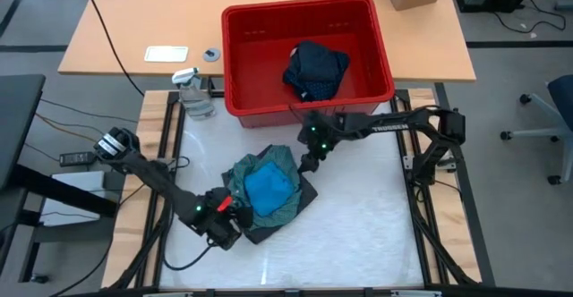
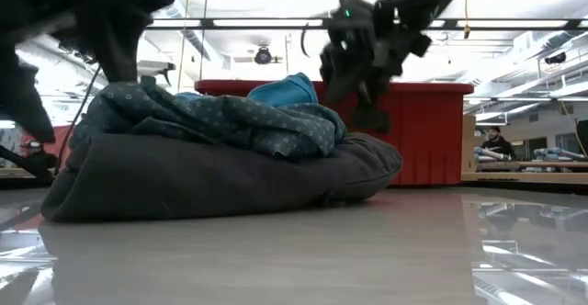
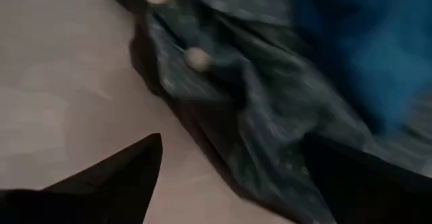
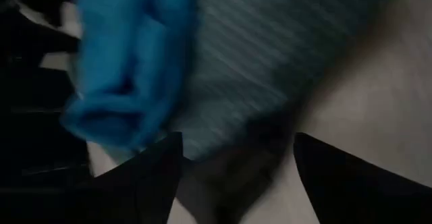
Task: Fold laundry
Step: Put the stack of clothes into the red bin
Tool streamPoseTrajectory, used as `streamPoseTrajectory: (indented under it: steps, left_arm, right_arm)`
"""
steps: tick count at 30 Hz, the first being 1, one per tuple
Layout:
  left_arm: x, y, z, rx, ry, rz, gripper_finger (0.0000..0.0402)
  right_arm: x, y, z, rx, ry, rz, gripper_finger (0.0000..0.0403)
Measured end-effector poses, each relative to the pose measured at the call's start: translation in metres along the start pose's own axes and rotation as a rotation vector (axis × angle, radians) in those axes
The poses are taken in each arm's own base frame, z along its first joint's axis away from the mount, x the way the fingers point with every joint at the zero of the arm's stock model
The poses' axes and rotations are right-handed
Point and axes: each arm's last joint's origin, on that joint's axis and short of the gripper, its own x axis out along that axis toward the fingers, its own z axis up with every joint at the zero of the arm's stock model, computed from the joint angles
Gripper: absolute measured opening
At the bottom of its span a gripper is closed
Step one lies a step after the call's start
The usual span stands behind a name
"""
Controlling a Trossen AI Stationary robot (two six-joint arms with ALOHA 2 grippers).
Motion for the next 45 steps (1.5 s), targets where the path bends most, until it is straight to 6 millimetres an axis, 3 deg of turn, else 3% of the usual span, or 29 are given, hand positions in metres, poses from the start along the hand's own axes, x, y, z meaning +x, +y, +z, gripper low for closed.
streamPoseTrajectory:
  steps: [5, 11, 16, 22, 27, 32, 38, 45]
  left_arm:
    - [0.031, 0.014, 0.004, -0.064, 0.019, -0.072, 0.0366]
    - [0.056, 0.015, 0.014, -0.08, -0.008, -0.278, 0.0365]
    - [0.072, 0.019, 0.031, -0.099, -0.05, -0.31, 0.0349]
    - [0.083, 0.012, 0.054, -0.068, -0.107, -0.344, 0.0315]
    - [0.092, 0.006, 0.081, 0.031, -0.201, -0.317, 0.0288]
    - [0.096, 0.002, 0.097, 0.0, -0.236, -0.316, 0.0228]
    - [0.097, 0.0, 0.103, 0.005, -0.233, -0.319, 0.0094]
    - [0.105, -0.002, 0.1, 0.071, -0.229, -0.325, 0.0088]
  right_arm:
    - [0.011, -0.027, -0.017, 0.073, -0.033, 0.015, 0.03]
    - [0.024, -0.042, -0.027, 0.137, -0.201, 0.12, 0.03]
    - [0.05, -0.06, -0.03, 0.18, -0.169, 0.101, 0.03]
    - [0.076, -0.059, -0.033, 0.154, -0.13, 0.201, 0.03]
    - [0.082, -0.047, -0.033, 0.149, -0.113, 0.228, 0.0289]
    - [0.085, -0.039, -0.027, 0.183, -0.146, 0.199, 0.0241]
    - [0.084, -0.042, -0.026, 0.235, -0.176, 0.167, 0.0108]
    - [0.083, -0.044, -0.025, 0.239, -0.172, 0.165, 0.0098]
